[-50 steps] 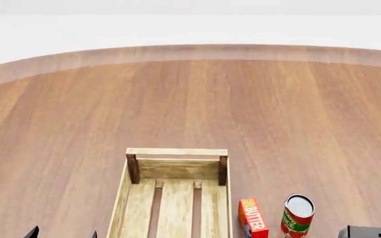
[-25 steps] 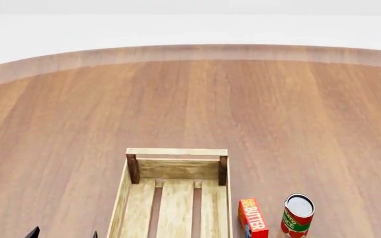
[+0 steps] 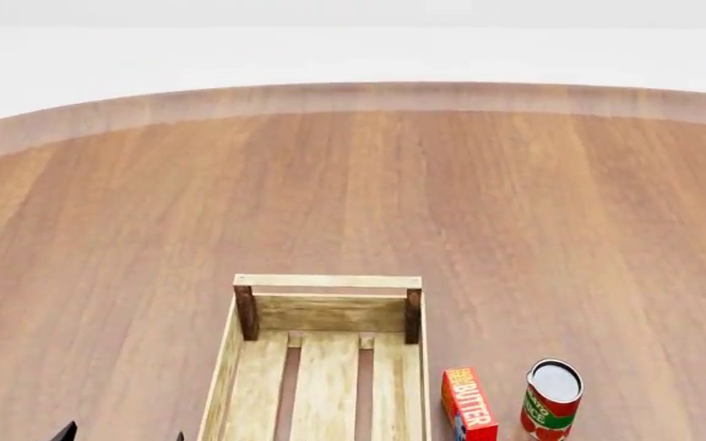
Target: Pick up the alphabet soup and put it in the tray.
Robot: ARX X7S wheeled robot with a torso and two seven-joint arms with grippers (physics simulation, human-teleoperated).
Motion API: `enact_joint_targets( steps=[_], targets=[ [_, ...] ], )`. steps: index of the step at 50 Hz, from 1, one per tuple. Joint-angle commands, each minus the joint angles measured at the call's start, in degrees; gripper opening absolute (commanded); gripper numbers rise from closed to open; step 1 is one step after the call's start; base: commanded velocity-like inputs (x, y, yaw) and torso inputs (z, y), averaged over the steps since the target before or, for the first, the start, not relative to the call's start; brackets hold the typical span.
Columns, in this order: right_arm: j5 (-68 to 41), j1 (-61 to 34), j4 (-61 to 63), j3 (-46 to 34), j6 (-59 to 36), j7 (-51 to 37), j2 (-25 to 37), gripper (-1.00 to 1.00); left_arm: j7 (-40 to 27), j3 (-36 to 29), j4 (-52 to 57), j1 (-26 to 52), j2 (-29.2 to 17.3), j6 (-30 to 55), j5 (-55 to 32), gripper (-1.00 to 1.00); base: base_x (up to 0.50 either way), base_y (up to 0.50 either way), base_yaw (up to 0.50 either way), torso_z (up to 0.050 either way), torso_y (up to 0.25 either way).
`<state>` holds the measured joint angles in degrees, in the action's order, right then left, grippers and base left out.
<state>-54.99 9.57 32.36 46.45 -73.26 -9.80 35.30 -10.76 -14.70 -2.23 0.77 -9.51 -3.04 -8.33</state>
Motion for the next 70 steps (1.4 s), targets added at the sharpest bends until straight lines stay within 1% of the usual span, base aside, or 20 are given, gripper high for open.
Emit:
enact_joint_targets(
  steps=[1, 14, 22, 29, 35, 58, 70],
  targets=[
    [1.82, 3.71, -3.09, 3.80, 3.16, 2.18, -0.87, 1.00, -0.38, -0.45, -0.04, 0.05, -0.27, 0.00, -0.27, 1.00, 0.00, 0.00, 0.00, 0.000, 0.000],
    [6.35, 4.89, -8.26, 1.80, 9.26, 4.13, -3.07, 1.00, -0.62, -0.82, -0.72, 0.61, -0.46, 0.28, -0.86, 1.00, 0.00, 0.00, 0.00, 0.000, 0.000],
    [8.03, 3.27, -11.83, 0.40, 11.67, 4.48, -3.43, 1.00, -0.97, -1.10, -0.75, 0.64, -0.65, 0.00, -0.81, 1.00, 0.00, 0.00, 0.00, 0.000, 0.000],
    [10.59, 1.07, -15.38, -3.42, 14.21, 4.71, -3.42, 1.00, -1.23, -1.54, -0.81, 0.62, -0.85, -0.27, -0.52, 1.00, 0.00, 0.00, 0.00, 0.000, 0.000],
    [11.77, -0.58, -19.54, -4.63, 16.44, 5.65, -3.81, 1.00, -1.49, -1.73, -0.75, 0.52, -1.00, -0.36, -0.55, 1.00, 0.00, 0.00, 0.00, 0.000, 0.000],
    [16.02, -4.14, -27.39, -11.48, 20.91, 6.44, -5.29, 1.00, -2.09, -2.50, -0.67, 0.57, -1.51, -0.64, -0.88, 1.00, 0.00, 0.00, 0.00, 0.000, 0.000],
    [16.97, -4.27, -29.63, -12.46, 22.50, 7.04, -5.74, 1.00, -2.38, -2.82, -0.73, 0.65, -1.77, -0.78, -1.12, 1.00, 0.00, 0.00, 0.00, 0.000, 0.000]
  ],
)
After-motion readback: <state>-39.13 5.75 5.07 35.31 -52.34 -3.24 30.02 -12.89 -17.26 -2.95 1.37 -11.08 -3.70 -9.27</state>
